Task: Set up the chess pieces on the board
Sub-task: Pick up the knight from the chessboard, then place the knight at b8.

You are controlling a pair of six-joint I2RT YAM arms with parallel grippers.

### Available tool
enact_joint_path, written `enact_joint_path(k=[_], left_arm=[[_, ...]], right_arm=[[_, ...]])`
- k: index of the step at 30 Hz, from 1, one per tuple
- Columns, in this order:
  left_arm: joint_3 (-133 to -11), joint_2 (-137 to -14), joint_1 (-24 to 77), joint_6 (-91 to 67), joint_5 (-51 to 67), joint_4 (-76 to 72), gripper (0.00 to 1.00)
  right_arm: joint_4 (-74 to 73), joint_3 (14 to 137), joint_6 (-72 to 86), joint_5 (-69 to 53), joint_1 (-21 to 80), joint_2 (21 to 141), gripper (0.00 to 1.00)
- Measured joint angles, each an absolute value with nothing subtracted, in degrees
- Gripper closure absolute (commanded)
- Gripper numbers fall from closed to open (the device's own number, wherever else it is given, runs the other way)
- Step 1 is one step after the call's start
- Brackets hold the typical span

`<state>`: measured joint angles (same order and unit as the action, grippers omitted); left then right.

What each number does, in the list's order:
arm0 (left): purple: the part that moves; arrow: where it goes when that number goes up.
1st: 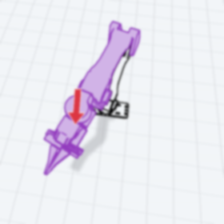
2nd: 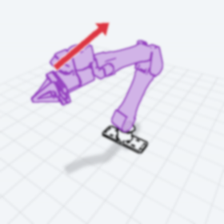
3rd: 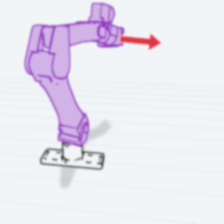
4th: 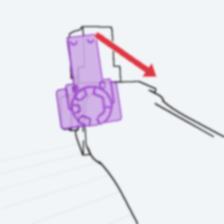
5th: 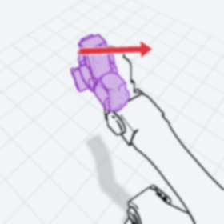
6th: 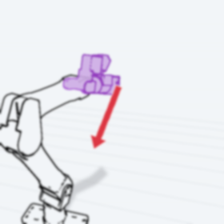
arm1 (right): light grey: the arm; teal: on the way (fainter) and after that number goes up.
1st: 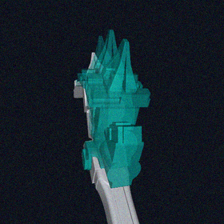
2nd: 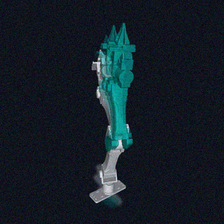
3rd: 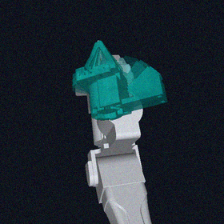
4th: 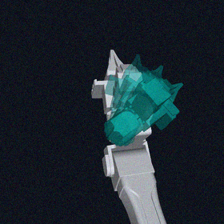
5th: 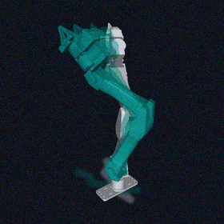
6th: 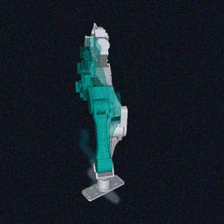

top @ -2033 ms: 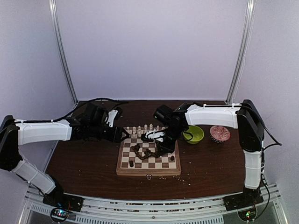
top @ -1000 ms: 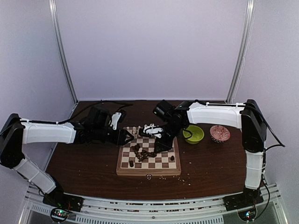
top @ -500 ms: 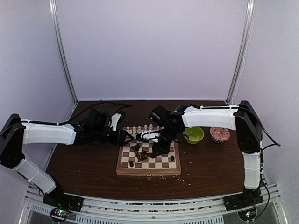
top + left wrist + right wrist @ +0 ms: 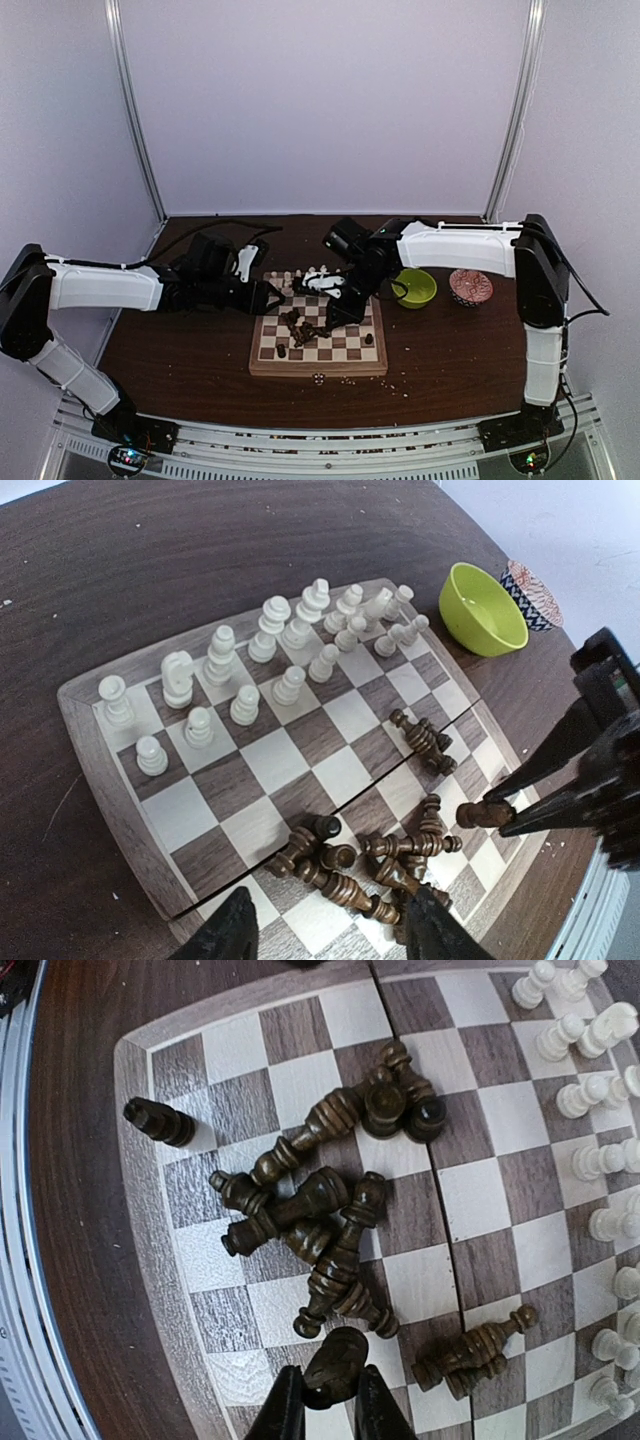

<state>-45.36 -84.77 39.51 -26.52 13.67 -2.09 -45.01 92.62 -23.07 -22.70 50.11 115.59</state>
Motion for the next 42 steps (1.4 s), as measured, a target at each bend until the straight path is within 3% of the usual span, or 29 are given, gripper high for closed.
enact_joint_path(k=[15, 26, 31, 42], left_arm=[[-46.9, -84.8, 39.5, -26.0, 14.0, 0.3, 0.47], [-80.1, -86.9, 36.8, -16.9, 13.5, 19.7, 0.46], [-87.4, -89.7, 36.6, -12.3, 12.0, 22.2, 0.46], [-77.5, -89.2, 34.3, -9.1, 7.0, 23.6, 0.44]], right_arm=[[-43.9, 91.8, -22.5, -24.2, 49.7, 111.7, 0.94], [-43.4, 78.1, -25.1, -25.8, 49.4, 97.0, 0.93], [-43.0, 73.7, -26.2, -27.2, 49.5, 94.5, 0.92], [-42.1, 72.0, -28.6, -26.3, 51.5, 97.8, 0.92]])
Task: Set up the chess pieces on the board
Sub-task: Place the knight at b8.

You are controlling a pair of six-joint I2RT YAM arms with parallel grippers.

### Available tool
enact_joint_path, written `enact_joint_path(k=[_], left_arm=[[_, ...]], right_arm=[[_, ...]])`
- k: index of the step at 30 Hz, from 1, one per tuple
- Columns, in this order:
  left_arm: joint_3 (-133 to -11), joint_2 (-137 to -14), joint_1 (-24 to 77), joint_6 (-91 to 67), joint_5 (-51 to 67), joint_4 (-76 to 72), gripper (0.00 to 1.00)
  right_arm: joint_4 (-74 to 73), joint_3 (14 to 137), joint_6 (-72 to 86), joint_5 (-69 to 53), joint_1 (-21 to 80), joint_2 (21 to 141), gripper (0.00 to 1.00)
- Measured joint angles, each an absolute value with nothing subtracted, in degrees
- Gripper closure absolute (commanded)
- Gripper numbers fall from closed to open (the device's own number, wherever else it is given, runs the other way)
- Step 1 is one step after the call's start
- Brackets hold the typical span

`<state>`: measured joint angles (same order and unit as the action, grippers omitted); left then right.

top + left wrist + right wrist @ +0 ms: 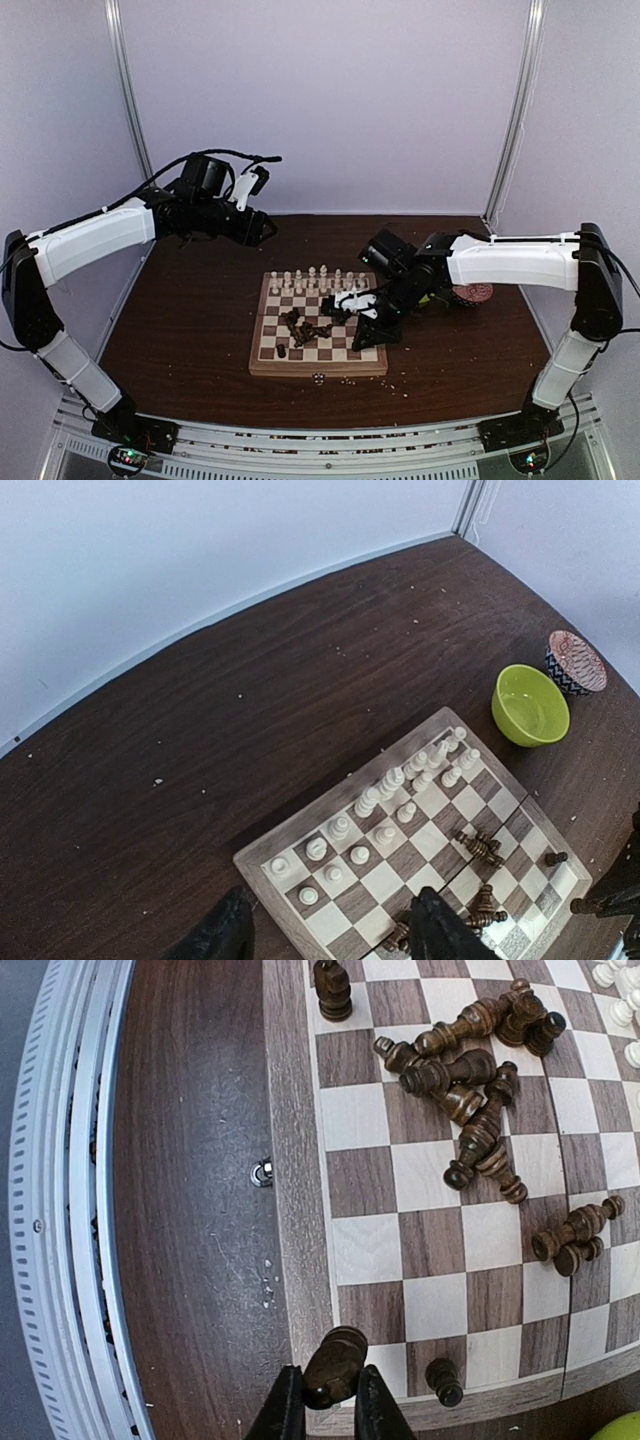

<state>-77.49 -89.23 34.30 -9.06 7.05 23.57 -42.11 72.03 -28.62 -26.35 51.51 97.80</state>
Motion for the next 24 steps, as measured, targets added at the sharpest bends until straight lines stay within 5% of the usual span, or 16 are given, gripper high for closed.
enact_joint_path(k=[24], left_arm=[[-79.1, -89.2, 34.3, -9.1, 6.6, 24.6, 0.44]], right_arm=[[-39.8, 70.9, -30.1, -21.9, 52.5, 102.5, 0.90]])
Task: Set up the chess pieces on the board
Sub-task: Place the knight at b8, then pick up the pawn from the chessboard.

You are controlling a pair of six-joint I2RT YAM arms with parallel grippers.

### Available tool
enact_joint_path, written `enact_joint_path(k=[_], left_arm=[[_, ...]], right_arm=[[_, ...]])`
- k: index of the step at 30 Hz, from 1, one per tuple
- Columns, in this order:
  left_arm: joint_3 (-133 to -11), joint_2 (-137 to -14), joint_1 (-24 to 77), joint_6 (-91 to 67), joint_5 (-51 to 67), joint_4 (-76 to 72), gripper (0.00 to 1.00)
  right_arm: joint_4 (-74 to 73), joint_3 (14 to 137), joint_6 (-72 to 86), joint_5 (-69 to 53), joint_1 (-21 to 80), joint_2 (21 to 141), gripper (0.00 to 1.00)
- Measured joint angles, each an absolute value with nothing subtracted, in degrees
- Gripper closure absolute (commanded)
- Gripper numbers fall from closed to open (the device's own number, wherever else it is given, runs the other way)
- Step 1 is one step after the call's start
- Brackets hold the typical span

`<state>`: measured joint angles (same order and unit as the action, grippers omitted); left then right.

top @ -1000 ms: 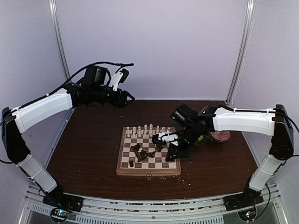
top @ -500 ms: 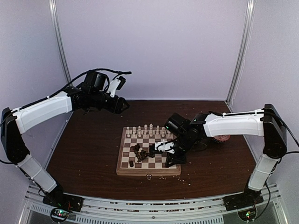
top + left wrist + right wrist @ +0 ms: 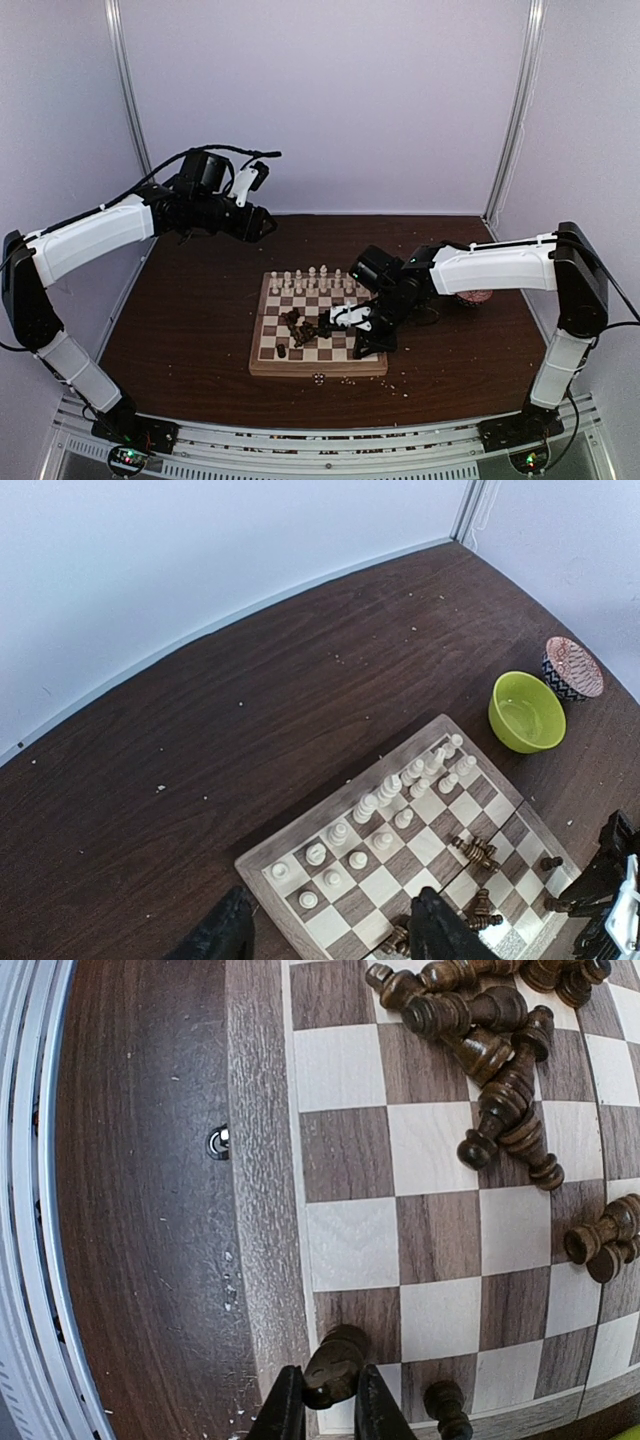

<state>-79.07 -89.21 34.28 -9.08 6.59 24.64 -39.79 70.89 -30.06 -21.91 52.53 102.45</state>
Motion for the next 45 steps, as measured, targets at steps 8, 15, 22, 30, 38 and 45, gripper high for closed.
enact_joint_path(k=[8, 15, 22, 30, 38, 45], left_arm=[[-79.4, -89.3, 34.3, -9.1, 6.9, 24.7, 0.44], [-79.4, -89.6, 34.3, -9.1, 7.0, 24.7, 0.44], [-79.4, -89.7, 34.3, -9.1, 7.3, 24.8, 0.44], [-80.1, -89.7, 34.3, -9.1, 7.5, 25.5, 0.44], [-80.2, -89.7, 34.3, -9.1, 7.7, 25.7, 0.45], [-80.2, -89.7, 34.3, -9.1, 7.7, 25.8, 0.45]], right_arm=[[-39.2, 71.0, -29.9, -21.8, 52.5, 102.7, 0.87], [-39.1, 71.3, -29.8, -21.9, 52.5, 103.0, 0.74], [-38.7, 71.4, -29.4, -21.9, 52.5, 103.1, 0.53], [-42.3, 75.8, -28.6, -22.4, 50.7, 101.2, 0.59], [-43.2, 90.1, -23.0, -17.4, 46.4, 104.1, 0.66], [-44.7, 93.5, -19.2, -15.2, 46.6, 114.2, 0.68]])
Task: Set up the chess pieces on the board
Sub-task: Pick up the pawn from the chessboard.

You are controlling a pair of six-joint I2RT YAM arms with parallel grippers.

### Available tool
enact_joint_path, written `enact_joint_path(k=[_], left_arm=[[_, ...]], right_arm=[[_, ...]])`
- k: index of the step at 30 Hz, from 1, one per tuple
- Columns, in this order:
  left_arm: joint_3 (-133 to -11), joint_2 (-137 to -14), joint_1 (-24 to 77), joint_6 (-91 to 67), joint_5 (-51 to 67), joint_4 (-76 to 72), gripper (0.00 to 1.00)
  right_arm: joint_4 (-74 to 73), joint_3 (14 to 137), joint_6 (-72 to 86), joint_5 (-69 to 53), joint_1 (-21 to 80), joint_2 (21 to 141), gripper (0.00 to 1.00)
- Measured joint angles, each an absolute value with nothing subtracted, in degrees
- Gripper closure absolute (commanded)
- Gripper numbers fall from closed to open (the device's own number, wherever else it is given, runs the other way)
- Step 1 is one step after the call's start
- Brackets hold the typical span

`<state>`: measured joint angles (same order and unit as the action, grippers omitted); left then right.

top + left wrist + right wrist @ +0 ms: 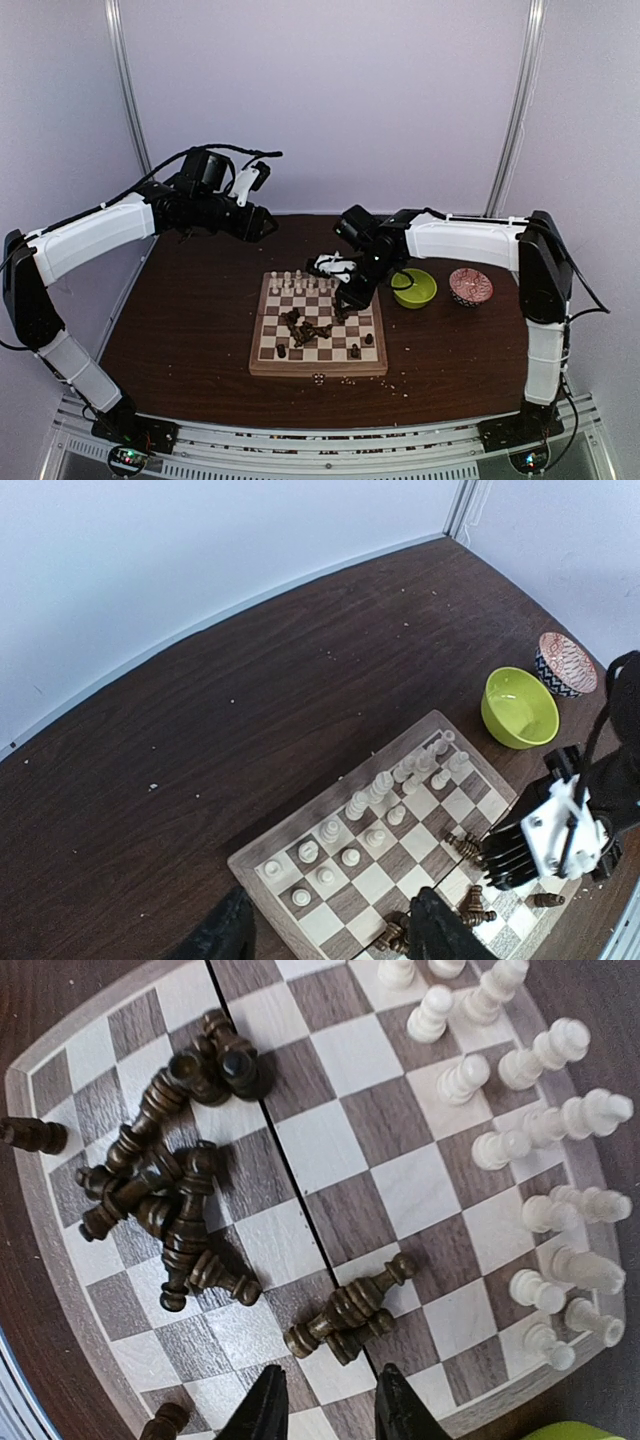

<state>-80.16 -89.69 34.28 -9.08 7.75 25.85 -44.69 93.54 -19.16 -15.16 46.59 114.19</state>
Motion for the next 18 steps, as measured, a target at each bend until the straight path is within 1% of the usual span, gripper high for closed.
enact_joint_path(k=[5, 18], left_arm=[[-80.2, -89.7, 34.3, -9.1, 7.9, 25.9, 0.45], [-80.2, -89.7, 34.3, -9.1, 7.9, 26.7, 0.45]], right_arm=[[-46.8, 94.0, -17.5, -15.3, 46.6, 117.1, 0.63], [-47.2, 95.2, -14.6, -13.8, 46.6, 118.5, 0.70]])
